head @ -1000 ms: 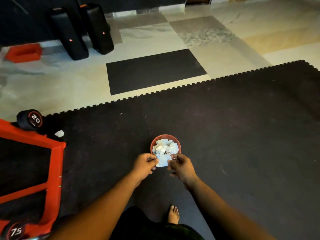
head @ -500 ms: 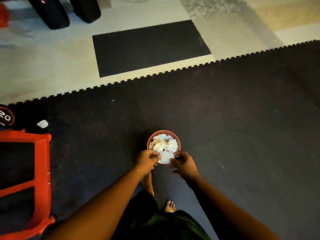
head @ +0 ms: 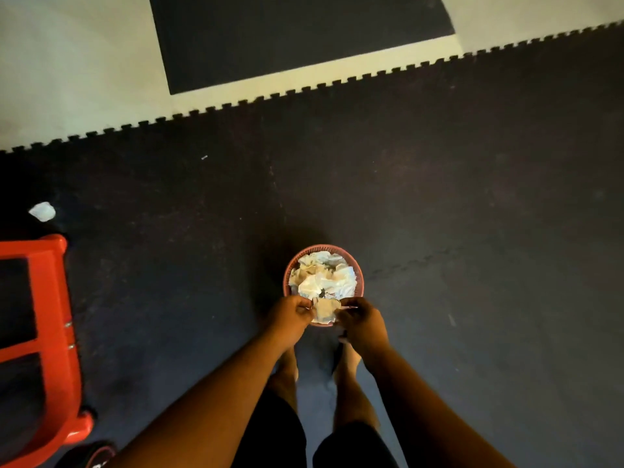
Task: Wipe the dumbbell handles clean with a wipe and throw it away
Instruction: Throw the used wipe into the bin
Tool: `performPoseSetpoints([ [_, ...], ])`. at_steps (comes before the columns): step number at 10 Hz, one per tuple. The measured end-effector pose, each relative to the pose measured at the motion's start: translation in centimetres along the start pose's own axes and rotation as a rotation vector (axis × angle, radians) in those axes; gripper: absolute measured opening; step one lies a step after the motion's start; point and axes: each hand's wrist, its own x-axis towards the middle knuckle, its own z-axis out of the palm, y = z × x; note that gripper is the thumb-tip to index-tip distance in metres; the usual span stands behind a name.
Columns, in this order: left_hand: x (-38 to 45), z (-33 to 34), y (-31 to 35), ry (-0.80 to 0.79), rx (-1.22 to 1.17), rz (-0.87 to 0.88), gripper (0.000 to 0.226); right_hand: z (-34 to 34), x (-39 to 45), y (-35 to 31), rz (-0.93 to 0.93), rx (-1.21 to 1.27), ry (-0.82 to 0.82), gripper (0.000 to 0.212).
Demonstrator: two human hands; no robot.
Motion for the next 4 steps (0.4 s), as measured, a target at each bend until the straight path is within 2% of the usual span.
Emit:
performPoseSetpoints([
  [2,7.9,2.9,-1.5,-0.04,0.013,-0.072,0.038,1.3,9.0,1.5,0.059,-0.036,-0.058,0.022],
  [4,16.0,4.2,-4.0,-0.031,0.091,-0.115,0.063,2.4,16.5,2.8,0.071,-0.211,-0.094,0.051],
])
